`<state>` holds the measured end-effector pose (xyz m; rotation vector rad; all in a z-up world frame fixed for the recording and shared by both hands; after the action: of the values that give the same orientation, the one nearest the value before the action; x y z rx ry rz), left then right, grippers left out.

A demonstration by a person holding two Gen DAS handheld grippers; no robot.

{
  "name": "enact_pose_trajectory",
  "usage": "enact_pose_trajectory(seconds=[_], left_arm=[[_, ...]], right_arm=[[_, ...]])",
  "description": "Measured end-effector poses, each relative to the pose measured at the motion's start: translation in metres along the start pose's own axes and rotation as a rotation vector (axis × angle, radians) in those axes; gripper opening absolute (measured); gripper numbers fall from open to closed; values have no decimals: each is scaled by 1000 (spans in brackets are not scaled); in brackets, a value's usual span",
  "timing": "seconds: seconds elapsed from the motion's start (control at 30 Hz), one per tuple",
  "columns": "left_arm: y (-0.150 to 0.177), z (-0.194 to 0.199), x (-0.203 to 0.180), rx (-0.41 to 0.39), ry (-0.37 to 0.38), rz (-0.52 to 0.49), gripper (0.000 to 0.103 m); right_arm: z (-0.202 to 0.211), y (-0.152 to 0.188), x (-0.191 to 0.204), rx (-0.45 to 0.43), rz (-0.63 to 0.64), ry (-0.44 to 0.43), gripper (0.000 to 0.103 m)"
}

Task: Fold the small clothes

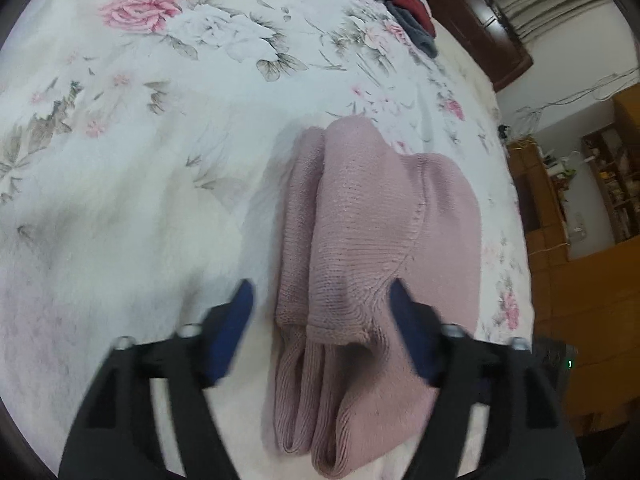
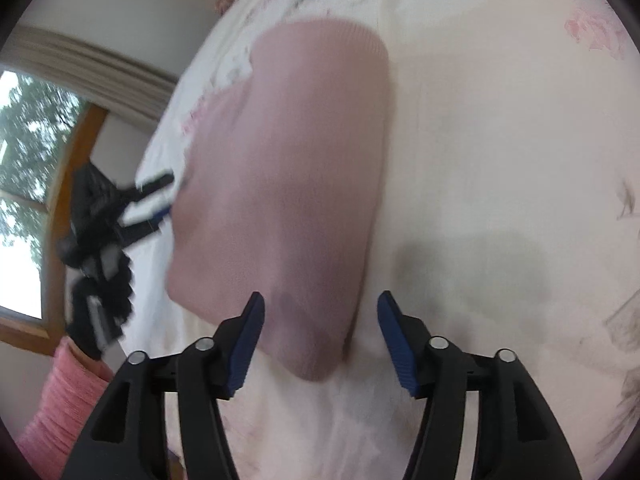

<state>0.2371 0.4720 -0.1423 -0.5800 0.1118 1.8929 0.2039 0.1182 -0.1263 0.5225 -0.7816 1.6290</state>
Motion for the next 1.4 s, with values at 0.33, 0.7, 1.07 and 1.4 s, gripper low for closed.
enact_pose_trajectory(seconds=[0.33, 0.7, 1.07, 1.4], left_arm=[[-5, -56, -13, 120, 144, -14, 77], [5, -73, -39, 132, 249, -61, 52], [57, -26, -86, 67, 411, -43, 44], [168, 14, -198, 56, 456, -202, 44]], right_arm=[[-12, -49, -21, -39, -95, -165, 71], [-54, -70, -31, -17, -136, -254, 77], [23, -36, 19, -53, 54, -210, 54], [169, 53, 14, -112, 81, -168, 54]])
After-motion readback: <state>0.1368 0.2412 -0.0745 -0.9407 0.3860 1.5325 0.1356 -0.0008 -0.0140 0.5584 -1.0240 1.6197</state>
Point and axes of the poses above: each gripper's, at about its wrist camera, not at the fingertips, and z roughly against the way its jaws point, x to its left, y to its underside, the point moved 3 cm from there along -z, roughly the way its jaws point, and after that the axes turned 9 degrees about -y, right-handed, at the moved point
